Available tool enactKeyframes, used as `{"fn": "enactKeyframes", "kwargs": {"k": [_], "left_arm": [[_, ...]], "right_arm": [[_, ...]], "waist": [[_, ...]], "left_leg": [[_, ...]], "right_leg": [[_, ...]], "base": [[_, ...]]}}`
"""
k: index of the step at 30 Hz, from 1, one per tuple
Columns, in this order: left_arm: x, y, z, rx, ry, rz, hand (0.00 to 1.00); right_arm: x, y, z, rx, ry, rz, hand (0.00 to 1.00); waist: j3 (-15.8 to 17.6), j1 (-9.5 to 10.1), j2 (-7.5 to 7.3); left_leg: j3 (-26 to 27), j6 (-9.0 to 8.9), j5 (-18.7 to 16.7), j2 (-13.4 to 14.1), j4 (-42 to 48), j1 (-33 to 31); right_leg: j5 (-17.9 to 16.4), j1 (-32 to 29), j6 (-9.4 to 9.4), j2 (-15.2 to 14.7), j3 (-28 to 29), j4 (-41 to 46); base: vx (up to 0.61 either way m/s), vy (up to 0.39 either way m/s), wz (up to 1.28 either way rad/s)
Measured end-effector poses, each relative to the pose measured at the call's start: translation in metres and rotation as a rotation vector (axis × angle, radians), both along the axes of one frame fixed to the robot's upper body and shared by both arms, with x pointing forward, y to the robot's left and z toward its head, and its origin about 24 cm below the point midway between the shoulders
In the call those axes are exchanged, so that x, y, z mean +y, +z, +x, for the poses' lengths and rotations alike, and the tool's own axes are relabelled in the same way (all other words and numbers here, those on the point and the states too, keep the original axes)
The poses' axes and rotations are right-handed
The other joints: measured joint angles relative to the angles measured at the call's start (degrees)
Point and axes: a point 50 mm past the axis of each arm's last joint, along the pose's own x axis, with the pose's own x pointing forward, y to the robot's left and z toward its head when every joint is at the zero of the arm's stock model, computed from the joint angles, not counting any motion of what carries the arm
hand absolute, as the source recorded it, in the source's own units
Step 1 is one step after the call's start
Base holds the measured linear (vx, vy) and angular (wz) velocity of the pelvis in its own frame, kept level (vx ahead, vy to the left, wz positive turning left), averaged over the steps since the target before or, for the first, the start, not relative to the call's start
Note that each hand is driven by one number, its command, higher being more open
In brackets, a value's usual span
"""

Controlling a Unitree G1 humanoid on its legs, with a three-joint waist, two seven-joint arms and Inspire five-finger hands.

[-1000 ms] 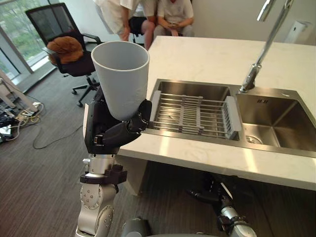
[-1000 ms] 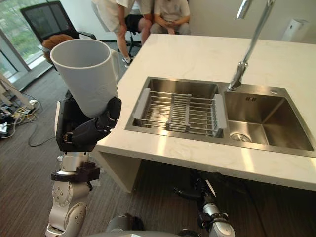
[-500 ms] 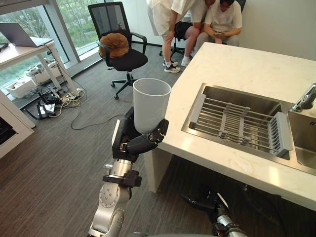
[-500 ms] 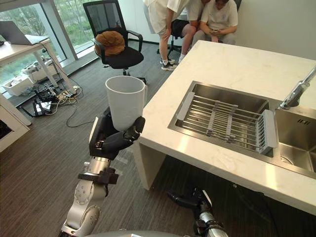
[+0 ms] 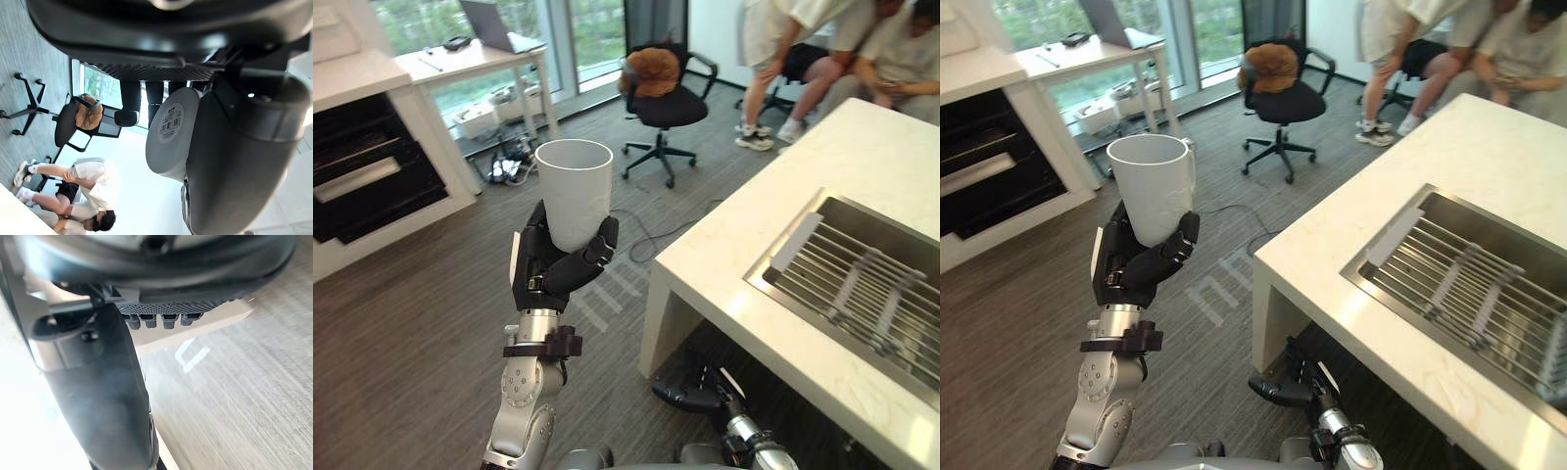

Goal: Walk over to the sink, pick up the cup, carry it to the dishwasher, place the cup inside the dishwasher, then close the dishwasher door

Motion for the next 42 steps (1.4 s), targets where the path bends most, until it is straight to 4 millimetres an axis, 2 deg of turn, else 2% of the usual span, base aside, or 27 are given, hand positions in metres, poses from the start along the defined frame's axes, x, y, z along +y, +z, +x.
{"fn": "enactKeyframes", "kwargs": {"k": [2, 3, 5, 6, 7, 8, 9, 10, 11, 12, 13, 14, 15, 16, 19, 20, 24, 27, 30, 34, 36, 37, 38, 39, 40, 41, 42], "left_arm": [[-0.005, -0.004, -0.003, 0.017, -0.017, -0.016, 0.0], [-0.007, -0.004, -0.004, 0.014, -0.026, -0.022, 0.0], [-0.008, -0.003, -0.004, 0.008, -0.035, -0.024, 0.0], [-0.007, -0.003, -0.004, 0.007, -0.038, -0.021, 0.0], [-0.006, -0.003, -0.004, 0.001, -0.047, -0.017, 0.0], [-0.006, -0.003, -0.004, -0.007, -0.056, -0.018, 0.0], [-0.005, -0.002, -0.004, -0.016, -0.067, -0.026, 0.0], [-0.005, -0.002, -0.004, -0.02, -0.076, -0.019, 0.0], [-0.005, -0.003, -0.004, -0.015, -0.087, -0.014, 0.0], [-0.006, -0.004, -0.004, -0.014, -0.094, -0.02, 0.0], [-0.009, -0.004, -0.004, -0.014, -0.112, -0.03, 0.0], [-0.01, -0.006, -0.004, -0.009, -0.127, -0.021, 0.0], [-0.012, -0.008, -0.004, -0.002, -0.135, -0.017, 0.0], [-0.017, -0.012, -0.005, 0.015, -0.152, -0.019, 0.0], [-0.025, -0.016, -0.007, 0.03, -0.197, -0.008, 0.0], [-0.03, -0.016, -0.008, 0.031, -0.221, -0.003, 0.0], [-0.029, -0.017, -0.008, 0.047, -0.201, -0.01, 0.0], [-0.028, -0.019, -0.009, 0.06, -0.18, -0.013, 0.0], [-0.027, -0.019, -0.008, 0.067, -0.164, -0.016, 0.0], [-0.029, -0.019, -0.007, 0.065, -0.175, 0.018, 0.0], [-0.031, -0.018, -0.005, 0.074, -0.191, 0.026, 0.0], [-0.031, -0.017, -0.003, 0.066, -0.199, 0.032, 0.0], [-0.031, -0.017, -0.003, 0.066, -0.199, 0.033, 0.0], [-0.031, -0.017, -0.002, 0.065, -0.2, 0.034, 0.0], [-0.025, -0.01, 0.001, 0.024, -0.193, 0.051, 0.0], [-0.028, -0.011, 0.002, 0.027, -0.189, 0.032, 0.0], [-0.028, -0.013, 0.002, 0.037, -0.185, 0.027, 0.0]], "right_arm": [[0.001, 0.006, 0.005, -0.026, 0.008, 0.002, 1.0], [0.002, 0.01, 0.008, -0.047, 0.01, 0.003, 1.0], [-0.004, 0.009, 0.0, -0.033, -0.014, -0.009, 1.0], [-0.008, 0.007, -0.007, -0.01, -0.021, -0.025, 1.0], [-0.009, 0.005, -0.012, 0.007, -0.035, -0.03, 1.0], [-0.011, 0.003, -0.017, 0.025, -0.059, -0.036, 1.0], [-0.013, 0.002, -0.019, 0.032, -0.086, -0.044, 1.0], [-0.015, 0.002, -0.02, 0.035, -0.1, -0.05, 1.0], [-0.021, 0.001, -0.021, 0.038, -0.135, -0.064, 1.0], [-0.025, 0.001, -0.021, 0.037, -0.153, -0.072, 1.0], [-0.032, 0.0, -0.023, 0.044, -0.192, -0.089, 1.0], [-0.032, -0.005, -0.024, 0.068, -0.217, -0.092, 1.0], [-0.033, -0.006, -0.025, 0.076, -0.224, -0.096, 1.0], [-0.038, -0.008, -0.028, 0.093, -0.228, -0.111, 1.0], [-0.035, -0.009, -0.025, 0.093, -0.189, -0.111, 1.0], [-0.027, -0.008, -0.018, 0.075, -0.144, -0.097, 1.0], [0.003, -0.003, 0.002, 0.024, -0.051, -0.013, 1.0], [0.009, -0.002, 0.008, 0.009, -0.015, 0.001, 1.0], [0.009, -0.001, 0.009, 0.007, -0.008, -0.004, 1.0], [0.01, -0.002, 0.008, 0.012, 0.01, -0.019, 1.0], [0.012, -0.003, 0.007, 0.018, 0.01, -0.027, 1.0], [0.012, -0.003, 0.007, 0.018, 0.009, -0.043, 1.0], [0.014, -0.003, 0.008, 0.016, 0.006, -0.042, 1.0], [0.016, -0.002, 0.009, 0.013, 0.002, -0.036, 1.0], [0.031, 0.006, 0.015, -0.036, -0.012, 0.013, 1.0], [0.029, 0.012, 0.018, -0.069, -0.013, 0.008, 1.0], [0.028, 0.014, 0.019, -0.082, -0.009, 0.007, 1.0]], "waist": [[-0.45, 0.26, 0.71], [-0.47, 0.3, 0.69], [-0.42, 0.53, 0.42], [-0.46, 0.48, 0.57], [-0.55, 0.5, 0.79], [-0.71, 0.66, 0.87], [-1.03, 0.11, 0.64], [-1.18, -0.12, 0.37], [-1.53, -0.39, -0.21], [-1.5, -0.92, -0.12], [-1.65, -1.4, 0.56], [-1.59, -1.12, 0.15], [-1.64, -0.97, 0.24], [-2.3, -1.07, 1.24], [-2.61, -1.31, 1.04], [-2.64, -1.16, 1.15], [-2.61, -0.81, 1.16], [-2.56, 0.55, 1.08], [-2.38, 0.55, 0.83], [-1.51, 0.25, -0.41], [-0.74, -0.33, -1.13], [-0.01, -0.66, -1.51], [0.38, -0.73, -0.86], [0.24, -0.9, -1.06], [0.29, -0.96, -7.48], [0.6, -0.56, -4.55], [0.96, -0.26, -3.52]], "left_leg": [[-1.75, -0.56, -0.1, 1.0, 0.34, -0.12], [-0.88, -0.57, 0.08, 1.59, 0.47, -0.64], [4.43, 0.22, 0.66, 2.76, 0.75, -1.51], [11.67, 2.66, -1.02, 4.69, 2.85, -2.05], [18.41, 3.48, -1.81, 6.91, 5.37, -2.98], [25.34, 2.66, -1.14, 8.32, 5.84, -3.24], [27.6, 2.51, -0.15, 7.43, 2.91, -3.21], [27.41, 2.74, 1.03, 6.24, 0.29, -2.92], [27.23, 2.96, 5.29, 3.33, -4.84, -2.63], [27.31, 2.96, 7.45, 2.16, -7.72, -2.31], [29.55, 3.07, 9.01, 1.08, -14.35, -0.54], [39.33, 5.97, 5.59, 4.01, -12.13, 0.33], [41.32, 5.84, 4.73, 5.52, -9.86, 0.5], [42.64, 3.25, 6.0, 7.65, -8.6, 1.03], [41.17, 4.68, 9.12, 4.51, -14.25, 2.82], [40.14, 4.93, 10.81, 3.1, -17.67, 3.53], [37.68, 5.33, 13.78, 1.41, -21.91, 4.34], [37.56, 5.53, 14.25, 0.83, -22.69, 4.92], [36.98, 5.58, 14.27, -0.15, -22.72, 5.19], [34.33, 5.79, 14.14, -2.5, -22.68, 5.86], [31.0, 6.81, 13.58, -3.4, -22.04, 6.5], [27.64, 6.99, 13.52, -3.61, -21.21, 6.96], [26.06, 6.8, 13.32, -3.37, -21.57, 6.78], [24.99, 6.3, 12.7, -3.51, -22.5, 6.87], [28.69, 12.25, 4.75, -5.16, -1.94, 1.81], [27.48, 8.05, -2.98, -0.66, 4.43, 1.77], [27.17, 6.93, -5.78, 0.8, 5.89, 1.65]], "right_leg": [[-0.18, 2.25, -0.8, 0.6, -3.76, -1.38], [-0.09, 3.23, -0.95, 0.77, -5.66, -2.35], [-0.07, 5.25, -1.07, 0.54, -9.45, -3.98], [-0.06, 6.98, -1.52, 0.49, -11.94, -5.58], [-0.1, 8.09, -1.71, 0.71, -13.8, -6.53], [-0.17, 8.72, -1.69, 0.84, -15.11, -6.71], [-0.27, 8.4, -1.76, 0.43, -16.33, -7.15], [-0.33, 8.18, -1.74, 0.04, -17.17, -7.59], [-0.08, 7.71, -1.27, -1.72, -18.88, -8.7], [0.27, 7.7, -1.12, -2.46, -20.1, -9.25], [1.28, 7.72, -0.82, -3.59, -22.83, -10.46], [1.66, 8.22, -0.53, -4.48, -24.69, -10.67], [1.64, 8.65, -0.49, -4.58, -25.23, -10.61], [1.36, 9.11, -0.06, -4.37, -26.04, -9.88], [1.23, 8.7, -0.08, -5.12, -24.01, -8.86], [1.22, 8.04, -0.06, -5.4, -23.79, -8.68], [1.15, 7.55, -0.15, -5.12, -22.71, -8.5], [1.07, 7.42, -0.05, -5.6, -22.3, -7.39], [0.34, 7.03, 0.62, -6.9, -22.36, -5.22], [-1.72, 6.41, 0.87, -9.8, -22.38, 0.94], [-1.58, 5.14, 0.19, -9.87, -16.6, 7.25], [-1.83, 3.12, -1.4, -9.05, -11.75, 13.15], [-2.82, 2.83, -1.33, -7.39, -9.53, 12.79], [-3.36, 2.7, -1.61, -6.09, -8.16, 10.61], [-4.96, 1.35, 0.71, -10.5, -5.73, 5.27], [-5.05, 1.02, 0.8, -7.52, -5.96, 6.79], [-5.31, 1.69, 1.08, -6.05, -4.99, 7.37]], "base": [[0.2, -0.221, 0.84], [0.2, -0.219, 1.16], [0.12, -0.122, 1.02], [0.09, -0.05, 0.9], [0.09, -0.031, 0.96], [0.06, 0.01, 0.92], [0.03, 0.025, 0.84], [-0.01, 0.05, 0.96], [-0.04, 0.046, 0.88], [-0.08, 0.083, 1.2], [-0.06, 0.116, 1.14], [-0.05, 0.102, 0.96], [0.03, 0.066, 0.62], [0.02, 0.011, 0.36], [-0.07, 0.103, 0.32], [-0.1, 0.127, 0.41], [-0.1, 0.072, 0.35], [-0.04, 0.05, 0.09], [-0.01, 0.05, 0.08], [-0.01, 0.059, 0.36], [0.0, 0.02, 0.93], [0.01, -0.003, 1.19], [-0.01, -0.031, 1.22], [0.02, -0.01, 1.21], [0.02, -0.019, 1.02], [0.04, -0.018, 0.83], [0.02, 0.014, 0.04]]}}
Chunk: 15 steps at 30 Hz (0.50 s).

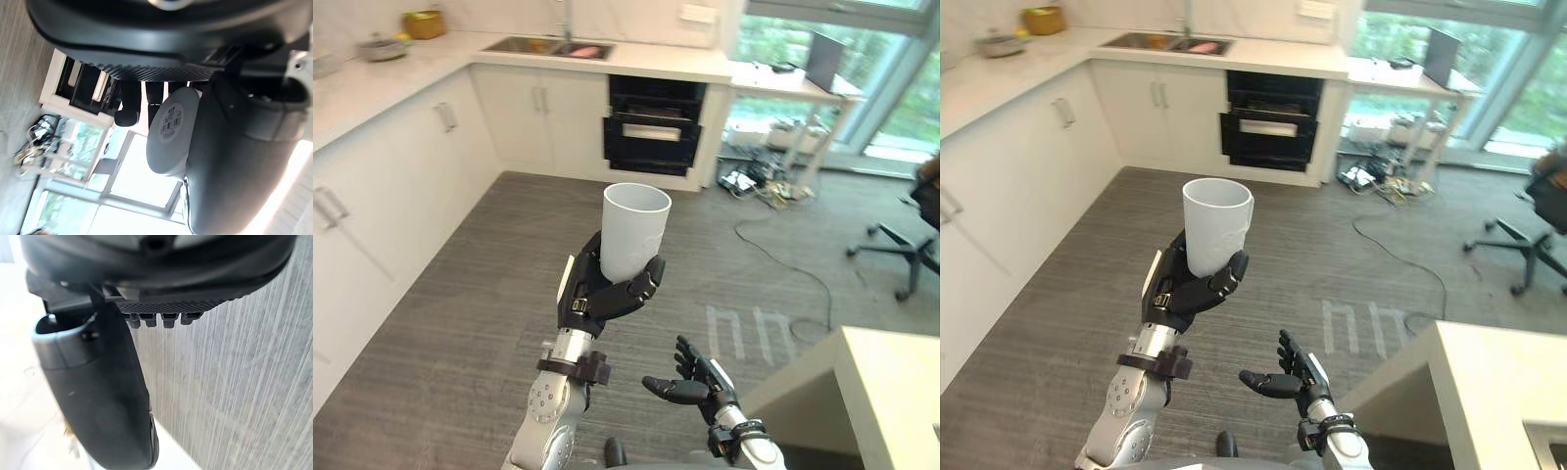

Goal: Walk over to the sink, pick up the cup, carry it to the dishwasher, place the cup inside the dishwasher, then close the dishwasher door

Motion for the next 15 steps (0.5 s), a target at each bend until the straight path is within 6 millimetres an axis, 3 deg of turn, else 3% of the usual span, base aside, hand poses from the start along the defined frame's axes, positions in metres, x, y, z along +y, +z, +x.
{"fn": "enactKeyframes", "kwargs": {"k": [1, 4, 5, 9, 11, 13, 15], "left_arm": [[0.002, -0.013, -0.002, 0.071, 0.011, 0.008, 0.0], [0.006, -0.027, -0.014, 0.147, 0.011, 0.028, 0.0], [0.006, -0.029, -0.016, 0.157, 0.011, 0.024, 0.0], [0.006, -0.032, -0.02, 0.167, -0.008, 0.022, 0.0], [0.005, -0.031, -0.02, 0.158, -0.027, 0.023, 0.0], [0.003, -0.031, -0.02, 0.152, -0.047, 0.024, 0.0], [0.002, -0.031, -0.021, 0.146, -0.063, 0.025, 0.0]], "right_arm": [[0.005, -0.002, -0.001, 0.022, 0.028, 0.001, 1.0], [0.013, -0.001, -0.003, 0.017, 0.082, 0.011, 1.0], [0.015, 0.001, 0.0, 0.005, 0.086, 0.018, 1.0], [0.015, 0.002, 0.003, -0.002, 0.087, 0.015, 1.0], [0.013, 0.003, 0.006, -0.003, 0.086, 0.008, 1.0], [0.009, 0.003, 0.008, 0.0, 0.087, -0.01, 1.0], [0.002, 0.001, 0.007, 0.011, 0.085, -0.034, 1.0]], "waist": [[-0.06, 1.47, -0.1], [-2.07, 2.21, 0.44], [-2.47, 2.28, 0.22], [-4.56, 2.2, 0.84], [-5.37, 1.59, 0.75], [-5.32, 0.8, 1.57], [-5.34, 0.62, 2.09]], "left_leg": [[0.42, -1.12, -0.71, 0.52, 0.25, 1.65], [0.23, -1.34, 0.14, 0.9, -1.91, 1.95], [0.18, -1.39, 0.29, 1.34, -2.15, 1.95], [0.94, -2.11, 2.54, 1.38, -7.56, 3.5], [1.15, -2.63, 3.32, 1.63, -9.15, 3.99], [1.35, -3.0, 3.48, 2.4, -9.35, 4.14], [1.65, -4.38, 4.11, 2.81, -10.13, 4.76]], "right_leg": [[0.03, 0.86, 0.87, 0.73, 2.43, -0.47], [2.52, 1.83, 0.61, 1.77, 2.19, -5.16], [3.52, 2.5, 1.31, 2.28, 1.92, -6.86], [5.85, 4.13, 0.81, 3.57, 2.35, -13.46], [7.36, 5.06, 1.06, 4.17, 2.42, -16.47], [8.56, 6.69, 0.71, 4.85, 2.46, -19.25], [8.93, 7.23, 0.35, 5.15, 3.11, -20.47]], "base": [[0.02, 0.054, -0.05], [0.1, 0.01, -0.04], [0.11, -0.043, -0.04], [0.15, -0.059, -0.12], [0.15, -0.061, -0.09], [0.14, -0.091, -0.09], [0.11, -0.094, -0.16]]}}
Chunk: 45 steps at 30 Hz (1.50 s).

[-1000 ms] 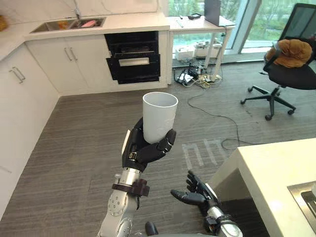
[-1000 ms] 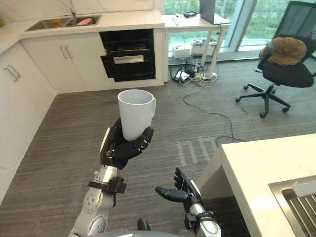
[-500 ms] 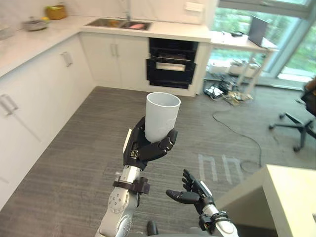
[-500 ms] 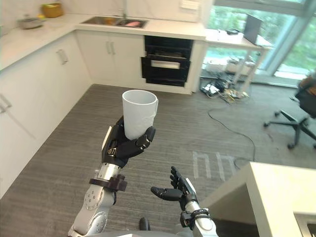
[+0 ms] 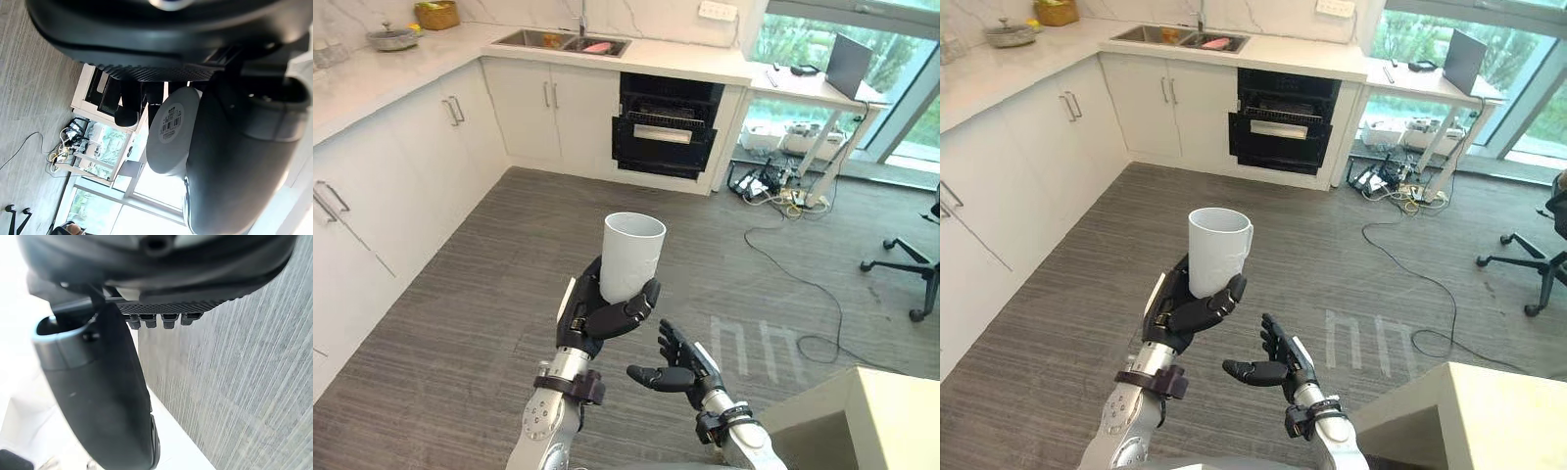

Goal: Walk over to the sink, pick up the cup, carry it to the dishwasher, place the cup inside the dishwasher, then close the dishwasher door

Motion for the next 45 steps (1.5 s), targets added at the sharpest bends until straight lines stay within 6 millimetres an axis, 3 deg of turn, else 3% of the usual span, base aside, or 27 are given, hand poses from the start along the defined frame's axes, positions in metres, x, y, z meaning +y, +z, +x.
{"fn": "enactKeyframes", "kwargs": {"k": [2, 3, 13, 18, 24, 25, 30, 33, 34, 37, 40, 43, 45], "left_arm": [[0.0, 0.0, 0.0, 0.001, -0.001, -0.001, 0.0], [0.002, -0.016, 0.0, 0.066, -0.004, 0.034, 0.0], [0.007, -0.02, 0.001, 0.082, 0.032, 0.032, 0.0], [0.031, -0.037, 0.001, 0.17, 0.188, 0.043, 0.0], [0.056, -0.04, -0.004, 0.204, 0.347, 0.047, 0.0], [0.058, -0.04, -0.006, 0.202, 0.359, 0.046, 0.0], [0.058, -0.028, -0.01, 0.15, 0.374, 0.018, 0.0], [0.056, -0.015, -0.008, 0.082, 0.384, -0.017, 0.0], [0.054, -0.012, -0.008, 0.065, 0.388, -0.031, 0.0], [0.055, -0.011, -0.008, 0.061, 0.396, -0.041, 0.0], [0.057, -0.012, -0.008, 0.065, 0.392, -0.059, 0.0], [0.054, -0.012, -0.007, 0.06, 0.344, -0.032, 0.0], [0.05, -0.02, -0.008, 0.089, 0.298, -0.01, 0.0]], "right_arm": [[-0.004, -0.001, -0.001, 0.007, -0.003, -0.013, 1.0], [-0.022, -0.012, -0.007, 0.064, -0.074, -0.042, 1.0], [-0.023, -0.015, -0.012, 0.079, -0.086, -0.058, 1.0], [-0.031, -0.021, -0.02, 0.119, -0.14, -0.101, 1.0], [-0.045, -0.019, -0.019, 0.112, -0.208, -0.132, 1.0], [-0.047, -0.019, -0.018, 0.107, -0.212, -0.136, 1.0], [-0.05, -0.009, -0.013, 0.053, -0.207, -0.142, 1.0], [-0.05, 0.004, -0.004, -0.033, -0.21, -0.138, 1.0], [-0.053, 0.007, -0.002, -0.051, -0.221, -0.143, 1.0], [-0.053, 0.006, -0.002, -0.047, -0.218, -0.143, 1.0], [-0.048, 0.003, -0.006, -0.032, -0.2, -0.126, 1.0], [-0.046, 0.004, -0.006, -0.044, -0.173, -0.116, 1.0], [-0.047, 0.006, -0.007, -0.053, -0.168, -0.118, 1.0]], "waist": [[0.01, 0.02, 0.15], [1.0, -1.41, 1.44], [1.27, -1.58, 1.91], [1.38, -1.19, 2.19], [1.87, -0.18, 2.8], [1.95, 0.28, 2.84], [3.66, 0.37, 2.84], [3.77, 0.18, 2.76], [3.8, 0.05, 2.74], [4.24, 0.19, 2.92], [4.74, 0.17, 2.57], [5.92, 0.08, 2.96], [6.25, -0.67, 3.15]], "left_leg": [[0.34, -0.9, 0.55, 0.21, -1.2, 0.98], [1.81, -1.85, 9.13, 1.77, -12.76, 2.72], [1.34, -1.9, 9.67, 1.54, -13.4, 3.07], [-0.53, -1.88, 10.13, 1.44, -13.47, 3.04], [-2.45, -1.77, 10.26, 0.96, -13.29, 3.12], [-3.06, -1.91, 10.12, 0.8, -13.25, 3.13], [-4.3, -1.39, 5.96, 0.62, -6.8, 2.06], [-5.29, -0.88, 0.96, -0.32, 0.22, -1.21], [-6.18, 0.55, -1.95, -1.71, 3.09, -1.65], [-6.65, 1.8, -2.73, -2.48, 4.17, -0.4], [-7.32, 1.64, -3.61, -2.45, 2.71, 2.6], [-8.24, 0.79, -6.73, -0.4, 1.69, 6.12], [-10.12, -0.84, -9.21, 0.7, 1.89, 9.05]], "right_leg": [[0.14, 0.21, -0.24, 0.34, 0.61, -0.1], [6.84, -1.86, -3.32, 3.85, 2.67, -5.5], [7.88, -1.2, -3.31, 3.93, 2.28, -7.89], [8.73, 0.21, -3.43, 3.9, 0.48, -9.96], [8.03, 0.14, -2.7, 3.44, 0.39, -9.6], [7.25, -0.06, -3.34, 2.87, -1.16, -9.22], [3.11, -1.26, -2.36, 1.2, -3.73, -2.01], [-2.84, -5.66, -1.54, -1.63, -5.46, 8.78], [-5.58, -7.03, -0.7, -3.64, -6.84, 15.42], [-6.73, -10.81, -2.09, -6.59, -9.91, 26.95], [-9.21, -12.07, -2.12, -6.31, -11.01, 27.03], [-7.63, -19.08, -1.37, -2.63, -10.41, 23.35], [-1.24, -23.67, -0.45, -1.93, -8.56, 19.03]], "base": [[0.06, -0.069, -0.15], [0.03, -0.033, -0.09], [0.0, -0.004, 0.01], [-0.01, -0.024, 0.14], [-0.02, 0.001, 0.01], [-0.03, 0.002, -0.07], [-0.02, 0.044, 0.08], [0.04, 0.085, 0.23], [0.12, 0.094, 0.28], [0.16, 0.065, 0.19], [0.19, -0.008, 0.12], [0.24, -0.077, 0.07], [0.38, -0.152, 0.37]]}}
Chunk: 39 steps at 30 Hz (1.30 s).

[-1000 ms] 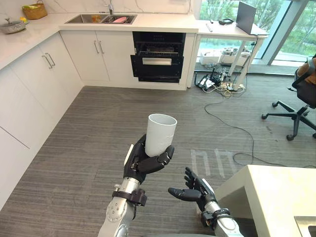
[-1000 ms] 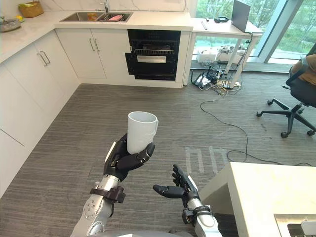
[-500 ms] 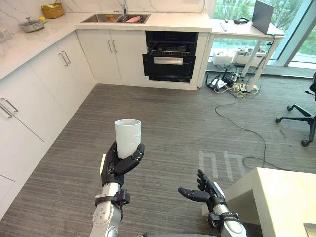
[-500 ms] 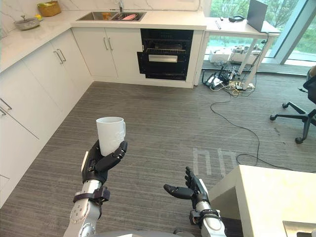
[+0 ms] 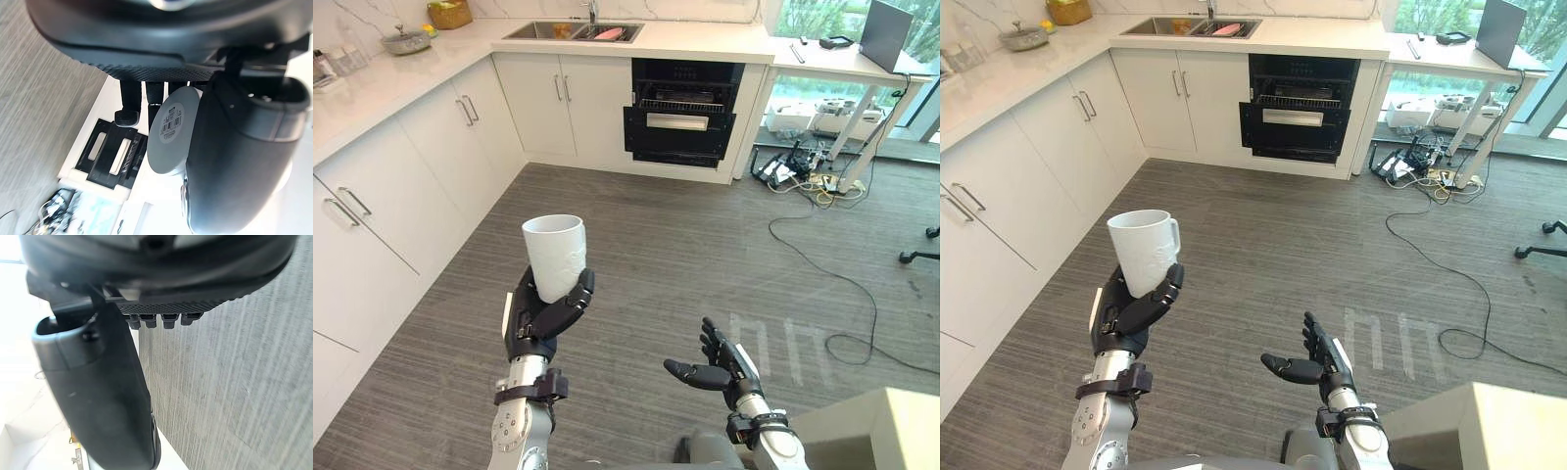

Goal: Walk over to the sink, pick up the cup, carry it to the dishwasher, place the cup inside the dishwasher, then close the dishwasher door

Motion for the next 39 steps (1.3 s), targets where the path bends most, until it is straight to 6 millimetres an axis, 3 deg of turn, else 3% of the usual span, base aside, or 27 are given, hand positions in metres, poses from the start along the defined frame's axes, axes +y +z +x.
{"fn": "enactKeyframes", "kwargs": {"k": [1, 2, 3, 6, 7, 8, 10, 12, 13, 16, 17, 18, 19, 21, 23, 24, 25, 26, 27, 29, 30, 31, 32, 33, 36, 38, 39], "left_arm": [[-0.003, -0.003, -0.001, 0.013, -0.017, -0.001, 0.0], [-0.007, -0.01, -0.003, 0.04, -0.039, -0.005, 0.0], [-0.012, -0.016, -0.006, 0.067, -0.062, -0.013, 0.0], [-0.021, -0.02, -0.008, 0.088, -0.077, -0.041, 0.0], [-0.022, -0.02, -0.008, 0.089, -0.079, -0.045, 0.0], [-0.024, -0.02, -0.009, 0.09, -0.083, -0.052, 0.0], [-0.026, -0.024, -0.012, 0.109, -0.08, -0.058, 0.0], [-0.026, -0.026, -0.016, 0.123, -0.076, -0.055, 0.0], [-0.025, -0.025, -0.016, 0.119, -0.073, -0.054, 0.0], [-0.025, -0.024, -0.014, 0.114, -0.068, -0.055, 0.0], [-0.025, -0.024, -0.014, 0.117, -0.067, -0.059, 0.0], [-0.025, -0.024, -0.014, 0.118, -0.068, -0.06, 0.0], [-0.025, -0.024, -0.014, 0.116, -0.067, -0.059, 0.0], [-0.023, -0.017, -0.012, 0.089, -0.064, -0.064, 0.0], [-0.022, -0.009, -0.011, 0.051, -0.061, -0.062, 0.0], [-0.019, -0.007, -0.01, 0.039, -0.053, -0.057, 0.0], [-0.016, -0.008, -0.01, 0.043, -0.045, -0.053, 0.0], [-0.015, -0.008, -0.009, 0.043, -0.04, -0.051, 0.0], [-0.015, -0.007, -0.008, 0.036, -0.041, -0.048, 0.0], [-0.014, -0.007, -0.007, 0.039, -0.044, -0.04, 0.0], [-0.013, -0.008, -0.007, 0.047, -0.043, -0.037, 0.0], [-0.013, -0.011, -0.007, 0.063, -0.042, -0.035, 0.0], [-0.014, -0.012, -0.008, 0.072, -0.043, -0.037, 0.0], [-0.015, -0.01, -0.006, 0.062, -0.047, -0.035, 0.0], [-0.02, 0.0, 0.009, 0.01, -0.094, -0.018, 0.0], [-0.028, 0.005, 0.016, -0.013, -0.133, -0.018, 0.0], [-0.032, 0.007, 0.016, -0.019, -0.153, -0.021, 0.0]], "right_arm": [[0.0, 0.002, -0.001, -0.007, 0.0, 0.0, 1.0], [-0.001, 0.006, -0.004, -0.022, 0.003, -0.002, 1.0], [-0.005, 0.009, -0.007, -0.032, 0.016, -0.009, 1.0], [-0.004, 0.011, -0.004, -0.041, 0.03, -0.001, 1.0], [-0.003, 0.011, -0.003, -0.035, 0.032, 0.004, 1.0], [-0.002, 0.01, -0.003, -0.032, 0.031, 0.007, 1.0], [-0.003, 0.009, -0.004, -0.022, 0.03, 0.005, 1.0], [-0.004, 0.009, -0.005, -0.022, 0.028, 0.0, 1.0], [-0.008, 0.01, -0.004, -0.027, 0.027, -0.014, 1.0], [-0.011, 0.011, -0.004, -0.027, 0.029, -0.027, 1.0], [-0.013, 0.011, -0.004, -0.023, 0.027, -0.034, 1.0], [-0.014, 0.011, -0.004, -0.021, 0.025, -0.036, 1.0], [-0.014, 0.011, -0.004, -0.023, 0.021, -0.035, 1.0], [-0.014, 0.009, -0.004, -0.016, 0.015, -0.035, 1.0], [-0.013, 0.005, -0.008, 0.007, 0.022, -0.038, 1.0], [-0.009, 0.0, -0.012, 0.035, 0.027, -0.028, 1.0], [-0.006, -0.004, -0.013, 0.051, 0.029, -0.019, 1.0], [-0.005, -0.007, -0.016, 0.064, 0.027, -0.012, 1.0], [-0.004, -0.007, -0.016, 0.065, 0.025, -0.008, 1.0], [0.0, -0.009, -0.012, 0.065, 0.028, 0.005, 1.0], [0.001, -0.01, -0.011, 0.069, 0.027, 0.009, 1.0], [0.004, -0.013, -0.01, 0.08, 0.026, 0.014, 1.0], [0.007, -0.013, -0.011, 0.084, 0.027, 0.02, 1.0], [0.012, -0.013, -0.011, 0.081, 0.042, 0.024, 1.0], [0.02, -0.009, -0.009, 0.056, 0.057, 0.043, 1.0], [0.023, -0.004, -0.011, 0.034, 0.048, 0.056, 1.0], [0.028, -0.002, -0.013, 0.023, 0.037, 0.077, 1.0]], "waist": [[0.1, -0.46, -0.09], [-0.04, -0.95, -0.2], [-0.5, -1.1, 0.8], [-0.72, -1.17, 1.84], [-0.69, -1.01, 1.9], [-0.68, -0.85, 1.93], [-0.59, -0.58, 2.5], [-1.26, -0.56, 2.97], [-2.06, -0.43, 2.71], [-2.25, 0.4, 2.48], [-2.12, 0.82, 2.02], [-2.06, 1.01, 1.72], [-1.81, 1.28, 1.26], [-1.65, 2.63, 1.17], [-1.83, 3.41, 1.36], [-3.08, 3.99, 0.6], [-3.74, 3.77, -0.78], [-4.56, 3.06, -2.27], [-4.46, 2.75, -3.51], [-4.41, 2.15, -4.71], [-4.38, 1.95, -4.67], [-3.94, 2.06, -4.08], [-3.4, 2.11, -2.79], [-3.19, 1.51, -2.07], [-2.78, 0.7, -2.26], [-1.61, 0.24, -1.76], [-1.6, -0.21, -2.5]], "left_leg": [[-0.71, -0.61, -0.97, 0.39, 0.32, 1.14], [-2.06, -2.21, -3.04, 1.28, 1.7, 2.82], [-3.32, -3.4, -5.13, 3.03, 2.94, 4.25], [-6.64, -3.51, -3.65, 5.78, 9.59, 3.53], [-7.06, -3.06, -1.46, 7.1, 15.32, 2.31], [-6.88, -2.59, 3.16, 8.46, 23.2, -0.22], [-5.43, -2.4, 11.88, 11.74, 36.56, -5.46], [-2.4, -1.58, 8.77, 13.2, 43.31, -11.64], [2.39, -1.49, 5.0, 12.8, 40.8, -17.13], [6.38, -1.78, 2.91, 10.55, 29.92, -20.62], [7.65, -2.25, 3.04, 6.88, 20.29, -21.67], [8.25, -2.19, 3.43, 5.45, 17.12, -22.23], [9.0, -2.42, 5.02, 3.5, 12.89, -23.28], [9.97, -2.83, 13.72, 1.74, 2.52, -27.42], [10.13, -2.65, 20.68, 2.12, -3.81, -28.2], [9.92, 3.91, 24.41, 1.8, 0.92, -28.76], [10.1, 5.18, 21.48, 1.02, 3.4, -29.23], [10.26, 6.56, 17.46, -0.72, 6.59, -29.42], [10.61, 6.62, 13.67, -2.38, 9.42, -28.79], [10.28, 7.32, 8.81, -4.73, 11.93, -26.18], [9.97, 7.38, 7.6, -5.37, 11.86, -24.38], [9.2, 7.26, 6.51, -5.98, 9.89, -19.42], [7.14, 7.11, 6.44, -6.23, 5.65, -13.43], [5.43, 6.4, 6.88, -6.17, 1.57, -8.38], [1.48, 5.12, 6.36, -5.92, -2.83, -2.01], [-0.75, 3.21, 5.18, -4.72, -3.55, 1.66], [-1.29, 1.26, 3.66, -4.07, -3.86, 3.93]], "right_leg": [[2.56, -0.76, 0.11, 0.14, 0.56, -1.27], [8.58, -0.89, -0.22, 0.42, 1.5, -2.6], [9.45, -0.74, -3.7, 1.3, 0.14, 1.2], [3.95, -0.18, -5.65, 2.18, -2.78, 7.2], [0.87, 1.99, -6.14, 3.14, -3.71, 7.76], [-2.38, 4.81, -6.51, 4.17, -4.11, 7.22], [-4.81, 10.32, -7.48, 6.46, -4.15, 3.72], [-5.36, 15.12, -8.2, 7.39, -3.92, -1.45], [-4.72, 18.8, -8.62, 7.25, -3.51, -7.19], [-3.19, 22.84, -6.72, 6.19, -3.52, -11.66], [-2.94, 25.49, -6.32, 4.43, -3.64, -12.73], [-2.93, 26.93, -6.32, 3.64, -3.63, -13.9], [-2.9, 29.27, -6.27, 2.59, -3.69, -15.73], [-2.82, 34.3, -5.58, 1.81, -3.77, -18.55], [-3.99, 37.84, -2.09, 2.69, -3.18, -18.4], [-5.54, 38.96, 0.22, 1.6, -1.99, -15.89], [-5.92, 38.38, 0.62, 0.2, -1.65, -13.25], [-5.49, 35.51, 1.35, -2.61, -0.52, -4.95], [-3.02, 31.86, 5.22, -5.27, 0.83, 5.59], [2.2, 25.43, 9.7, -8.86, 3.34, 22.21], [1.66, 23.48, 8.93, -9.68, 3.22, 27.5], [-0.83, 20.47, 5.56, -10.19, 2.3, 33.76], [-3.49, 18.04, 3.61, -8.8, 0.97, 35.32], [-5.52, 14.82, 2.43, -6.81, -0.14, 33.58], [-7.4, 6.6, 1.48, -3.7, -0.39, 22.46], [-5.52, 3.34, 1.93, -1.55, 0.18, 11.07], [-0.49, 2.17, 2.79, -0.39, 1.37, 1.03]], "base": [[0.45, -0.219, 0.61], [0.52, -0.26, 0.55], [0.53, -0.253, 0.45], [0.49, -0.241, 0.29], [0.5, -0.291, 0.18], [0.5, -0.29, 0.11], [0.52, -0.254, -0.05], [0.6, -0.181, -0.09], [0.37, -0.082, -0.02], [0.51, -0.042, 0.02], [0.41, 0.024, 0.08], [0.52, 0.038, 0.1], [0.54, 0.068, 0.04], [0.59, 0.11, 0.0], [0.65, 0.199, -0.14], [0.62, 0.218, -0.14], [0.65, 0.224, 0.06], [0.67, 0.213, 0.28], [0.68, 0.209, 0.27], [0.61, 0.181, 0.2], [0.66, 0.179, 0.14], [0.74, 0.186, 0.12], [0.8, 0.194, 0.28], [0.64, 0.136, 0.41], [0.39, 0.006, 0.68], [0.49, -0.077, 0.81], [0.45, -0.111, 0.8]]}}
